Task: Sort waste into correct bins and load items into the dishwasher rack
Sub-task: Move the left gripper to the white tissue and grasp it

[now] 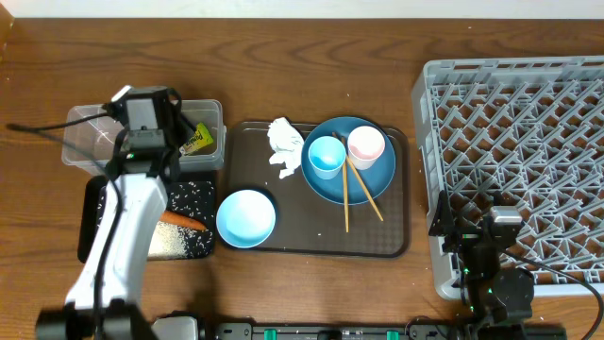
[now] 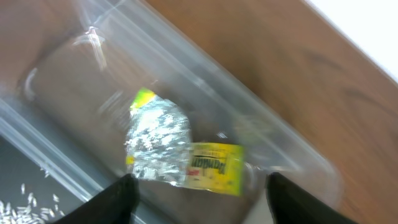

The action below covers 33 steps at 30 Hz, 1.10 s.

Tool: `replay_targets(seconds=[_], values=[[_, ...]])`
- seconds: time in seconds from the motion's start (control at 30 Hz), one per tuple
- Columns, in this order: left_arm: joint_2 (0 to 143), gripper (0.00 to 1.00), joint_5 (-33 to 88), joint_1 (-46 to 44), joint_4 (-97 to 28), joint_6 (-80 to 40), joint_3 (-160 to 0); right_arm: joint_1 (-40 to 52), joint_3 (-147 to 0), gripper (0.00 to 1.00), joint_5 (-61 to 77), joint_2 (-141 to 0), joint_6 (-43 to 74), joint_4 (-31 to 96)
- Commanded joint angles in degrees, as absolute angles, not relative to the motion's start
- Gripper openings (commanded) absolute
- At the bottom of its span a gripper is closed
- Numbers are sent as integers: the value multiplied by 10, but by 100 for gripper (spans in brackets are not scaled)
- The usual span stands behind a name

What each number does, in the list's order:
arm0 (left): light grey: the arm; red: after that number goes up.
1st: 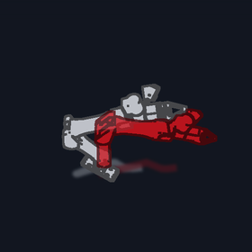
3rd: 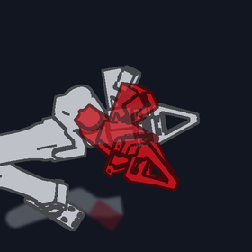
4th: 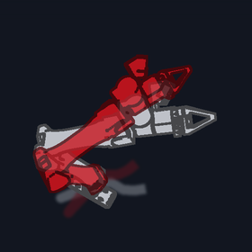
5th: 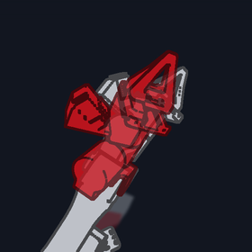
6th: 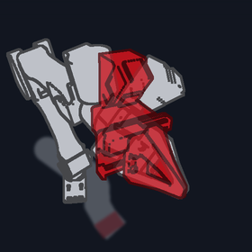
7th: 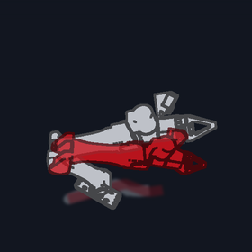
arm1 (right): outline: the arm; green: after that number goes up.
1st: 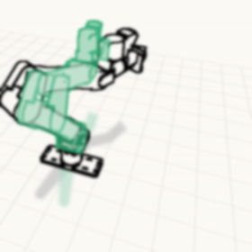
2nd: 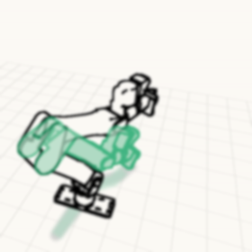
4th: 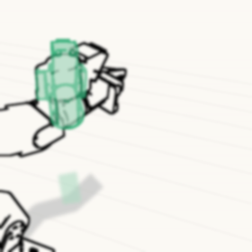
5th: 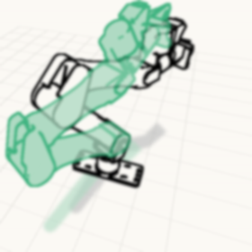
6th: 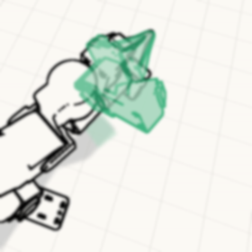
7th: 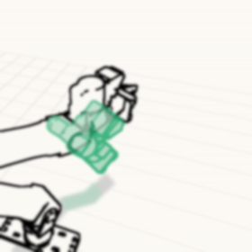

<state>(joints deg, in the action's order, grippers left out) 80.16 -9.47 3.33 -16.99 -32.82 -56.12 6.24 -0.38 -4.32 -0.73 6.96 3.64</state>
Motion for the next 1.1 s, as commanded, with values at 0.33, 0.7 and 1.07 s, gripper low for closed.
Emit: replay_targets(seconds=[0.33, 0.7, 1.07], values=[[719, 85, 248, -13, -160, -302, -571, 63, -3, 99, -43, -6, 68, 39], [795, 82, 98, -168, -164, -302, -571, 63, -3, 99, -43, -6, 68, 39], [924, 82, 70, -190, -150, -303, -571, 63, -3, 99, -43, -6, 68, 39]])
